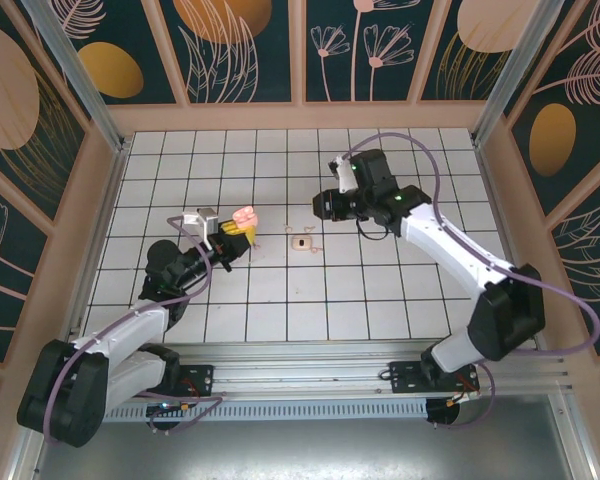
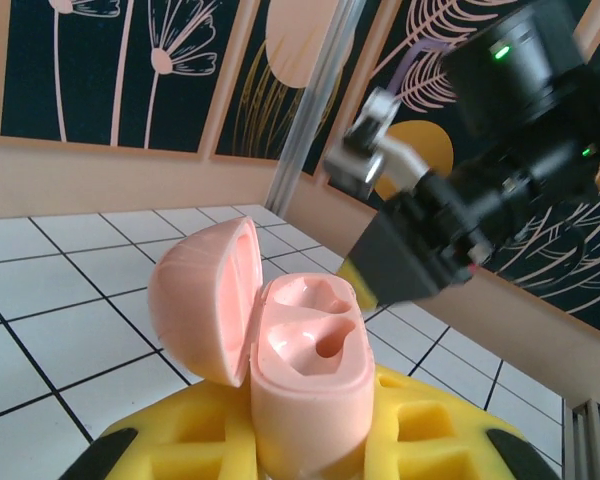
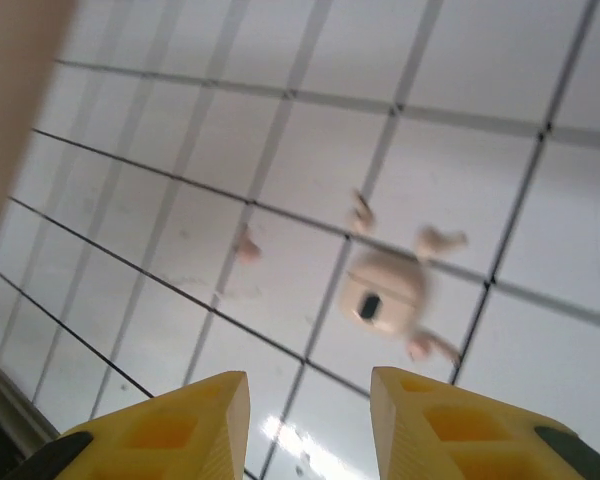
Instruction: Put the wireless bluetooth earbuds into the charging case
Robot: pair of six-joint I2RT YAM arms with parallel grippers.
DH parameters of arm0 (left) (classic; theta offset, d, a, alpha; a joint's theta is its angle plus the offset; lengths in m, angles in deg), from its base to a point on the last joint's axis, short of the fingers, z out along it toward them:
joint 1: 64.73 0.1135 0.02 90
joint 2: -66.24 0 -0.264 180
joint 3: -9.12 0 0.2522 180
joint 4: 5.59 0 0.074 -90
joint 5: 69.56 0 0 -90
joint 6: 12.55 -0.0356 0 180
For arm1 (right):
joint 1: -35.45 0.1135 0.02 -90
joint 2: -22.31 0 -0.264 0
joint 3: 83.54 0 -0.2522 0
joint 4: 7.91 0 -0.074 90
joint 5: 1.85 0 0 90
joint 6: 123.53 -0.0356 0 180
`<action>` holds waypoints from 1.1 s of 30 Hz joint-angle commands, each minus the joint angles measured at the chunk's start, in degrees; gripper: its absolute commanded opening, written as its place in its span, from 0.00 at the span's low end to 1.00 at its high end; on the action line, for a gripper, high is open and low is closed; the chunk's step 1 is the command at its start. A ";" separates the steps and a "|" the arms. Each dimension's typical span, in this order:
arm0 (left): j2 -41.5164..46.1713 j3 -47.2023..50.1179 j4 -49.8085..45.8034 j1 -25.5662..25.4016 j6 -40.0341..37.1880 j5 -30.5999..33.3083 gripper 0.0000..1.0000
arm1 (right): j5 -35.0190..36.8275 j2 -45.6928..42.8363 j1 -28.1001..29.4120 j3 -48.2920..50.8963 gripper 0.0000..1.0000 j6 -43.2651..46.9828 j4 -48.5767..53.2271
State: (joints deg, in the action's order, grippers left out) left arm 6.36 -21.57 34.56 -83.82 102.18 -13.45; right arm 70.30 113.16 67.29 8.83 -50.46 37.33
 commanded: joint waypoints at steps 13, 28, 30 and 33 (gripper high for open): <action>2.39 0.33 -3.43 -0.16 0.11 4.91 0.12 | -0.87 18.20 0.51 -9.75 0.44 13.20 8.30; 2.57 -1.44 -7.45 -0.21 -2.29 4.80 0.12 | -5.70 25.18 1.04 -8.50 0.44 12.45 5.36; 2.51 -1.53 -7.74 -0.20 -2.58 4.47 0.12 | -5.25 25.34 1.05 -7.95 0.46 12.60 5.08; 2.48 -1.87 -8.62 -0.22 -3.08 4.08 0.12 | -4.27 25.63 1.04 -7.29 0.49 12.75 4.61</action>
State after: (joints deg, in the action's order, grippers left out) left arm 7.93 -21.49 26.45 -83.82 100.80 -8.88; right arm 65.95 137.51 67.96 0.42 -38.29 42.80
